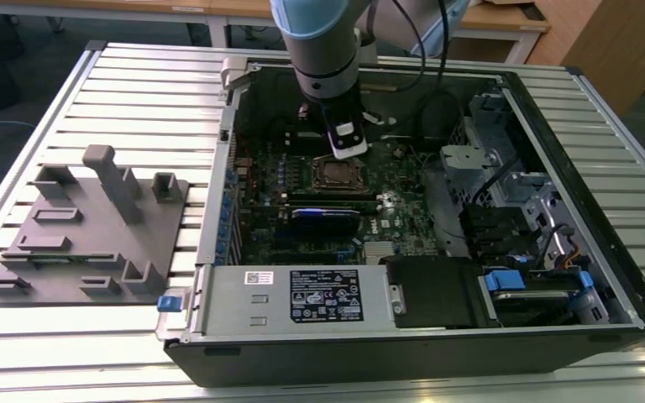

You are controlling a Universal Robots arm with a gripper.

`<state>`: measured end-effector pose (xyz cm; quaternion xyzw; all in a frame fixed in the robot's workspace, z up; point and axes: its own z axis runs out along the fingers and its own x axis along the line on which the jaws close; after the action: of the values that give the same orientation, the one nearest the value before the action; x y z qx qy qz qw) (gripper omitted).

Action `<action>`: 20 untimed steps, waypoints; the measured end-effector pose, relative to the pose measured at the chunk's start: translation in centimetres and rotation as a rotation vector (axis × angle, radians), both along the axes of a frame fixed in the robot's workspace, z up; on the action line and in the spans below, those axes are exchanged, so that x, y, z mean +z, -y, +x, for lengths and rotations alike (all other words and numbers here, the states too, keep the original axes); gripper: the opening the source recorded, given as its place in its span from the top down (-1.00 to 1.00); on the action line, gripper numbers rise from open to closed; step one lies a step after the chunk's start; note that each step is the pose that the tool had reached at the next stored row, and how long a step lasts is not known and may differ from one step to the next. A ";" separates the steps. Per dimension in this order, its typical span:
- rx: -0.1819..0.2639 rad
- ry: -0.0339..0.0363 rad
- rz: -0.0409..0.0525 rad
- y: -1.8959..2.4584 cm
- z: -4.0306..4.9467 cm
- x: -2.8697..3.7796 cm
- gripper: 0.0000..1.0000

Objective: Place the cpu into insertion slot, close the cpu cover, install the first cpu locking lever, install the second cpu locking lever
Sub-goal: 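Install the first cpu locking lever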

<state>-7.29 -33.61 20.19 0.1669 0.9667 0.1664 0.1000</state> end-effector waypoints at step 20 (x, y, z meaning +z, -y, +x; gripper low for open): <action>0.001 0.0543 -0.0117 0.00 -1.38 -0.95 0.80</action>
<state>-8.67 -33.61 19.23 0.1614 0.9646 0.1652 0.1272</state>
